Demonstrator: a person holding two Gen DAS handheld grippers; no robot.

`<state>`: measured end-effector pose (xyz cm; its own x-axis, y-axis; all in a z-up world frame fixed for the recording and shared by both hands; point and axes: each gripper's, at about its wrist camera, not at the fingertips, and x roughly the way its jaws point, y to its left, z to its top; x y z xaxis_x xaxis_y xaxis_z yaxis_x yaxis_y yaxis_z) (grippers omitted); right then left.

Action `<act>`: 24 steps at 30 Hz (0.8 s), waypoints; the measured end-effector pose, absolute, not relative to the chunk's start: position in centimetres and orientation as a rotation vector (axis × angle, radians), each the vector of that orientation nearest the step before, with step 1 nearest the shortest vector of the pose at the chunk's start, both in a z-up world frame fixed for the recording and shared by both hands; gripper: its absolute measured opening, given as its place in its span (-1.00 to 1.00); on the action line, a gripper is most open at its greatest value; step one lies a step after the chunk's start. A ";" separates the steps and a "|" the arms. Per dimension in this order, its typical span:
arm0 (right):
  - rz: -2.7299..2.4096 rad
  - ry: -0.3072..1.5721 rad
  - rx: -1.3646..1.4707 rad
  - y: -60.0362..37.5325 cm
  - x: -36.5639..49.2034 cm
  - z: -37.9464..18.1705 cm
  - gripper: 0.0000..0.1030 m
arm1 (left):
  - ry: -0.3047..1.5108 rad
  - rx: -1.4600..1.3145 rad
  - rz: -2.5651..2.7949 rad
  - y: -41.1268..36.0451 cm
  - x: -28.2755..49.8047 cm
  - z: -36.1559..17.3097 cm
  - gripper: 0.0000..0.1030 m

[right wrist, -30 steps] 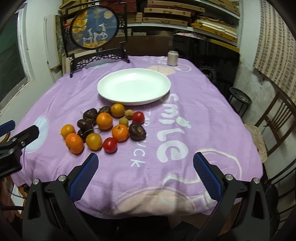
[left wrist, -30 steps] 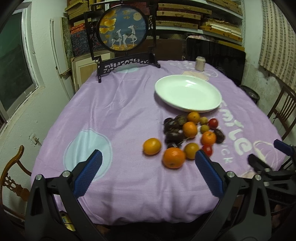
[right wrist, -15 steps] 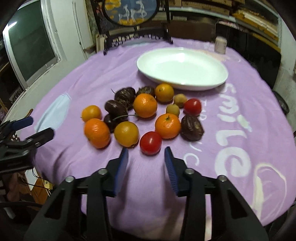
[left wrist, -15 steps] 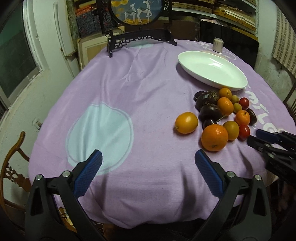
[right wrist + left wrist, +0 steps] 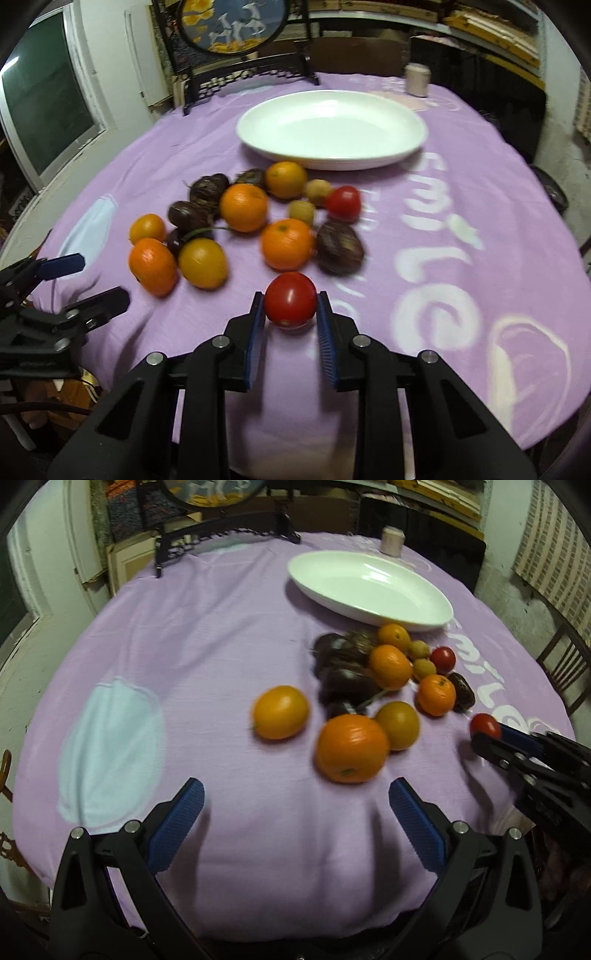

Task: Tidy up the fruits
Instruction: 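Grasp a red tomato with the right tool while the left tool grasps a large orange, then carry the tomato and orange over the white plate with both tools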

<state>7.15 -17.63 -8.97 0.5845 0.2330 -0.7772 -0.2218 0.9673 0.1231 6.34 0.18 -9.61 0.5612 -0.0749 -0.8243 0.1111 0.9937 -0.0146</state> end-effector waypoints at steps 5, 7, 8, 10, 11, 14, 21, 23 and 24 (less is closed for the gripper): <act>0.257 0.921 0.058 -19.9 6.7 -9.3 -0.44 | 0.993 0.043 -0.128 -1.8 8.3 -10.8 0.79; 0.261 0.923 0.076 -20.4 6.7 -9.4 -0.44 | 1.012 0.041 -0.132 -2.2 9.1 -11.4 0.59; 0.263 0.923 0.081 -20.6 6.6 -9.5 -0.44 | 1.008 0.040 -0.127 -2.2 9.3 -11.4 0.52; 0.265 0.922 0.083 -20.8 6.5 -9.5 -0.44 | 0.992 0.023 -0.156 -2.3 9.5 -11.0 -0.12; 0.266 0.923 0.085 -20.7 6.6 -9.5 -0.44 | 0.993 0.018 -0.164 -2.2 9.6 -10.8 -0.12; 0.273 0.924 0.092 -20.6 6.8 -9.5 -0.44 | 0.990 0.013 -0.185 -2.1 9.5 -10.5 -0.12; 0.306 0.896 0.109 -20.3 7.4 -8.5 -0.44 | 0.954 0.000 -0.218 -1.3 8.5 -7.9 -0.13; 0.319 0.880 0.104 -20.3 8.2 -7.5 -0.44 | 0.940 -0.002 -0.242 -1.1 9.0 -6.5 -0.12; 0.327 0.872 0.097 -20.3 8.8 -6.8 -0.44 | 0.928 0.000 -0.253 -1.1 9.7 -5.4 -0.12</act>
